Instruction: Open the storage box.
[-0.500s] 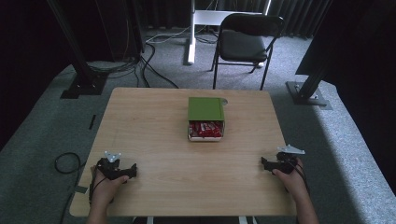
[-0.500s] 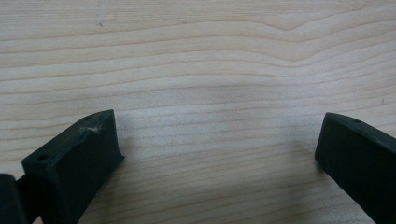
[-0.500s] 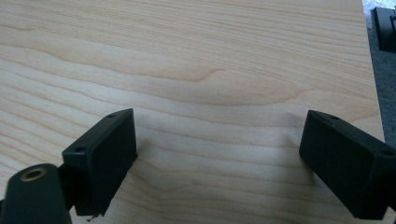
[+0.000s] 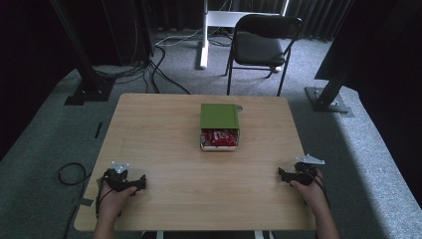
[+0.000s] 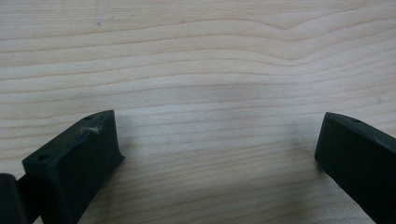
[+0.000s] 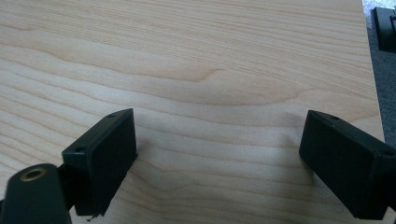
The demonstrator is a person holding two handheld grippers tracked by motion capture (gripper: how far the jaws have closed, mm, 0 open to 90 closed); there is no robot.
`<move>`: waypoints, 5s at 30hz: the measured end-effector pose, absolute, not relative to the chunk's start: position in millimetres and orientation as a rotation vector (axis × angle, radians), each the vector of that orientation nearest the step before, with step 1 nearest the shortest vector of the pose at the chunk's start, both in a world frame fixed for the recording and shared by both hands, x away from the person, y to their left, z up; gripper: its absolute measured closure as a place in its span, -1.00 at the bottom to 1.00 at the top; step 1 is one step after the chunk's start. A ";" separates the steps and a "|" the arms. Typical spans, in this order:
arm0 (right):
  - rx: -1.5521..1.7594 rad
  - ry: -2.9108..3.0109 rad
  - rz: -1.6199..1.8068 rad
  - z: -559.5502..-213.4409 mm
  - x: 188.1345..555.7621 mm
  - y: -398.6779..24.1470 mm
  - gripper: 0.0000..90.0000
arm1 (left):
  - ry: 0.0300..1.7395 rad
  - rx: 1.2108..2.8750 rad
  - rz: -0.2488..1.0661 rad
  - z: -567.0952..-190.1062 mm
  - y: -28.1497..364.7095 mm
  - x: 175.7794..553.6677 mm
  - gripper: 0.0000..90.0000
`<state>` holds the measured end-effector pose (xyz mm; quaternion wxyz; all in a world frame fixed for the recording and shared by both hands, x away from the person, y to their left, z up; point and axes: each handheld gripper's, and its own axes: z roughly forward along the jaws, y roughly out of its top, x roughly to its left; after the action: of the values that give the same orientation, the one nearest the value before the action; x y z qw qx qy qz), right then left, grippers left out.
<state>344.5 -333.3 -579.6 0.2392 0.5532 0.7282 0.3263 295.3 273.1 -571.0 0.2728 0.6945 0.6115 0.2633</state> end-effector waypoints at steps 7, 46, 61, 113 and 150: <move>1.515 1.994 0.893 -579.6 344.5 -333.2 -0.77 | 1.603 1.915 0.737 -569.5 261.8 298.3 -0.99; 1.516 1.993 0.893 -579.5 344.5 -333.2 -0.77 | 1.114 2.129 0.909 -528.6 159.1 332.3 -0.96; 1.515 1.994 0.893 -579.5 344.5 -333.3 -0.77 | 0.893 2.212 1.002 -524.8 115.6 335.2 -0.96; 1.516 1.993 0.894 -579.5 344.5 -333.2 -0.77 | 0.253 2.411 1.190 -531.0 18.8 352.8 -0.64; 1.516 1.993 0.894 -579.5 344.4 -333.2 -0.77 | 0.128 2.470 1.413 -550.8 15.4 386.3 0.10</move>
<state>344.4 -333.2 -579.5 0.2389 0.5536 0.7279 0.3263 386.3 15.4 -550.8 0.1462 0.8578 0.0446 0.4907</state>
